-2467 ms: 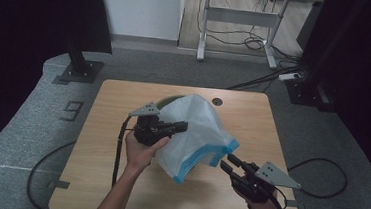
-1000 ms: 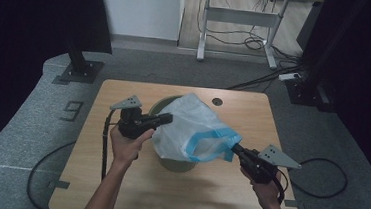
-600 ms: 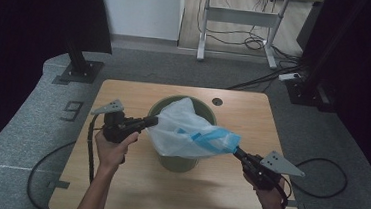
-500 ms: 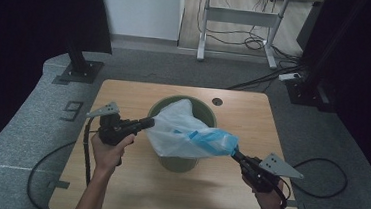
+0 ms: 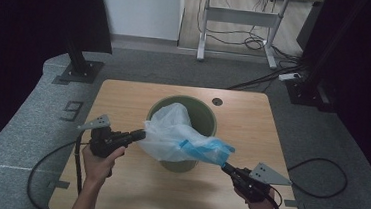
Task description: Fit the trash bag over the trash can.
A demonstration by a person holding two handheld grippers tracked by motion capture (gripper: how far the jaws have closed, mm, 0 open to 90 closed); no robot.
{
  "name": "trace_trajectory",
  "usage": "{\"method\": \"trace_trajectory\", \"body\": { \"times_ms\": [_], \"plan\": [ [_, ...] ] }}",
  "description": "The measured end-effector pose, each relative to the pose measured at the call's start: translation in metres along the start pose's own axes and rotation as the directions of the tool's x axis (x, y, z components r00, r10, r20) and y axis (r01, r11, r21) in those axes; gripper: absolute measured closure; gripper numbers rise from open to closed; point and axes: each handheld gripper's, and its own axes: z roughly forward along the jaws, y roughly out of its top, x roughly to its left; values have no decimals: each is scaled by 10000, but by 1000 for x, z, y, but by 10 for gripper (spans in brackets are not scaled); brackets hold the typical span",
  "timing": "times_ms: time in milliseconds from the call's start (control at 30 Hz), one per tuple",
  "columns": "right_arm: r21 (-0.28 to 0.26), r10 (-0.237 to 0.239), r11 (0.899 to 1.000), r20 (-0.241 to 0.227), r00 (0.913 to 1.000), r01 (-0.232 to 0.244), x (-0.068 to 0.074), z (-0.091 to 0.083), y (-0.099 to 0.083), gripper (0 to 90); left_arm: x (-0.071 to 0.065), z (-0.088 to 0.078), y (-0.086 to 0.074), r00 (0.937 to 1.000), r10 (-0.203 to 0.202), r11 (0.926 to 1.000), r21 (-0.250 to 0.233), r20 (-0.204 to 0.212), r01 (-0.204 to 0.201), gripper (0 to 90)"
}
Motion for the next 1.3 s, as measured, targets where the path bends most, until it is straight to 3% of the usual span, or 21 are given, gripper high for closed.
{"method": "trace_trajectory", "body": {
  "times_ms": [233,633,733,867,967,1100,1200,1267,1300],
  "plan": [
    [231,436,9988,-215,9988,-431,-3,7,-12,890,6,-3,-7,9998,-113,9997,222,-163,116,900],
    [614,750,9954,-191,9970,-737,-11,14,-26,889,16,-2,-23,9984,-434,9983,370,-353,447,900],
    [637,735,9954,-175,9971,-722,-11,15,-25,889,10,-4,-19,9993,-194,9998,91,-326,197,897],
    [570,704,9960,-149,9974,-694,-10,13,-22,889,-1,-5,-12,9990,256,9993,-259,-358,-265,727],
    [511,708,9962,-137,9974,-700,-10,12,-19,889,-11,-1,-7,9974,709,9974,-121,-161,-711,603],
    [501,668,9966,-143,9977,-660,-10,12,-15,889,-24,9,-2,9892,1367,9906,182,-536,-1359,477],
    [470,598,9971,-152,9981,-590,-9,11,-11,889,-29,18,2,9809,1770,9837,480,-810,-1736,451],
    [467,563,9974,-155,9983,-555,-8,11,-9,889,-29,24,5,9800,1799,9827,592,-854,-1753,487],
    [468,554,9974,-151,9984,-546,-8,11,-9,889,-29,25,7,9816,1718,9837,686,-832,-1663,548]
  ]
}}
